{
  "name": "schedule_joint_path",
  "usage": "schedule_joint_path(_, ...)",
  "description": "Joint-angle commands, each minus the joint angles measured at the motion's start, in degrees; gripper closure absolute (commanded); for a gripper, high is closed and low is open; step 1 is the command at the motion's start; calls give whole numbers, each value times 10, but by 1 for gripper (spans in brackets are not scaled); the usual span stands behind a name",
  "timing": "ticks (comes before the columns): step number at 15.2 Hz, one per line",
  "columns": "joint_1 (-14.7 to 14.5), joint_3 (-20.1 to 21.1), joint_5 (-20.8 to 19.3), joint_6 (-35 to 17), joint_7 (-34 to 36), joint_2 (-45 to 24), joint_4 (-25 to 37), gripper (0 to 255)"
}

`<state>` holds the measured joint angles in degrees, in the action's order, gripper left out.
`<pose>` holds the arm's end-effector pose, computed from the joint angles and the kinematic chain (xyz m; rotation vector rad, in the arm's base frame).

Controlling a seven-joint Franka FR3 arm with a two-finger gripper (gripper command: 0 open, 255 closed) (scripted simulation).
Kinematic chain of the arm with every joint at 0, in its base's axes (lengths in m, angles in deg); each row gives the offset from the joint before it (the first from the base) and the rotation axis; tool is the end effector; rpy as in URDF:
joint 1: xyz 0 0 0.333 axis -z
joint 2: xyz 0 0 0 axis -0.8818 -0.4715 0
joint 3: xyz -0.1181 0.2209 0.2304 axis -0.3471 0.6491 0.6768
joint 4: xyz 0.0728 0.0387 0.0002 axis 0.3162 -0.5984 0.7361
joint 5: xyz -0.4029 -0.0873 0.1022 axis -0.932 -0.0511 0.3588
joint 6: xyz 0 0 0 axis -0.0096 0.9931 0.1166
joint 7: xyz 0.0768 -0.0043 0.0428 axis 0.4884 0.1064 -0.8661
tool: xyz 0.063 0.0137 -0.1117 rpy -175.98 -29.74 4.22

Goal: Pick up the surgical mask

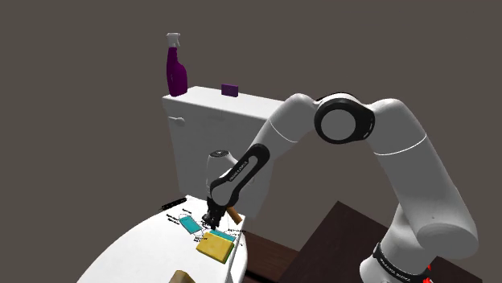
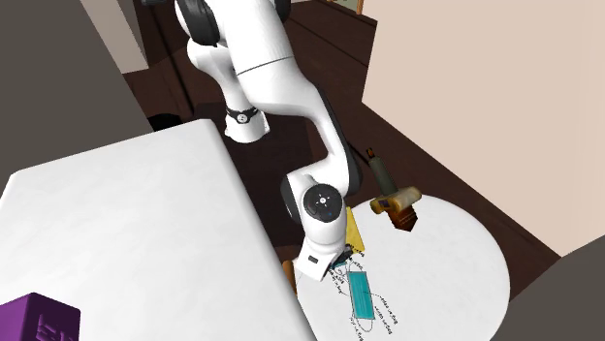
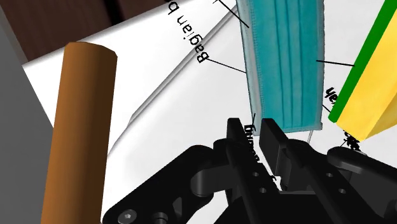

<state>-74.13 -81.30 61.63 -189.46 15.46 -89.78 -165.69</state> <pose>0.6151 0.2324 0.0831 -3.0180 -0.1985 0.0472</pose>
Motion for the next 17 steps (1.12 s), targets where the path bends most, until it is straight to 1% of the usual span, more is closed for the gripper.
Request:
schedule_joint_path(1, 0, 0, 0, 0, 0, 0, 0, 255)
schedule_joint_path(7, 0, 0, 0, -1, 0, 0, -1, 255)
schedule_joint_path(17, 5, 6, 5, 45, 2, 67, -21, 255)
